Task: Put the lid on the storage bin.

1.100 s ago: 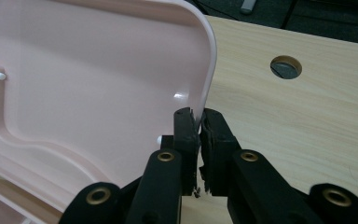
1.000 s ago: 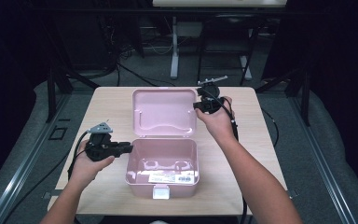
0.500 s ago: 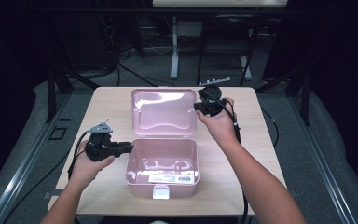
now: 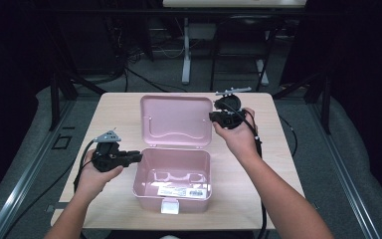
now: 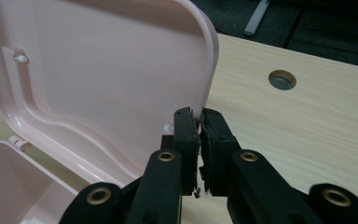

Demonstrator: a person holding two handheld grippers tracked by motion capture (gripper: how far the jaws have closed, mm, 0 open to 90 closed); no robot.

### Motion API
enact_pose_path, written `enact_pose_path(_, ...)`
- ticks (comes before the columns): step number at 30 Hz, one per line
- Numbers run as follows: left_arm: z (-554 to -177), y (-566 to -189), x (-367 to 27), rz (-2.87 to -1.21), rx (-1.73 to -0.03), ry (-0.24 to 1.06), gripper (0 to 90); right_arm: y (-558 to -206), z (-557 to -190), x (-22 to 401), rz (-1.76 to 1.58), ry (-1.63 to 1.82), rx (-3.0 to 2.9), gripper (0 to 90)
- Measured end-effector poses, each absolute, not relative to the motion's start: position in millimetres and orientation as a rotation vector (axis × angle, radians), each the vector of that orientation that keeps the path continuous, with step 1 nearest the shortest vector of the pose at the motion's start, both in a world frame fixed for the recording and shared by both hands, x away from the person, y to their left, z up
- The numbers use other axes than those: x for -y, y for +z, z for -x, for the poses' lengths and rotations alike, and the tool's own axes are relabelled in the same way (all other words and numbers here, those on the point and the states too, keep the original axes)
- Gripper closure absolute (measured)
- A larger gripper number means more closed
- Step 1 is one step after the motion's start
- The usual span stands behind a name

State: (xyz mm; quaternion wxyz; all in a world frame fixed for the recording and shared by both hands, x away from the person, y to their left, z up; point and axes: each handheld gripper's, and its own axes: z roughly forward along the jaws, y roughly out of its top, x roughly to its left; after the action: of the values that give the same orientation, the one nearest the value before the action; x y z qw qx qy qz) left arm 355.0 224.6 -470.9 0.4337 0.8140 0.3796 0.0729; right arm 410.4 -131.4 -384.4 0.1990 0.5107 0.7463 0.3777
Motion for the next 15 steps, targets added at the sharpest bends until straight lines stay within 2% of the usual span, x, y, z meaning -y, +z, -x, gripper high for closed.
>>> enact_pose_path(15, -354.4, -471.1, -224.9, -2.017, -0.956, 0.182, 76.5, -383.6, -402.1, 131.8, -1.390, 1.103, -2.072, 86.0)
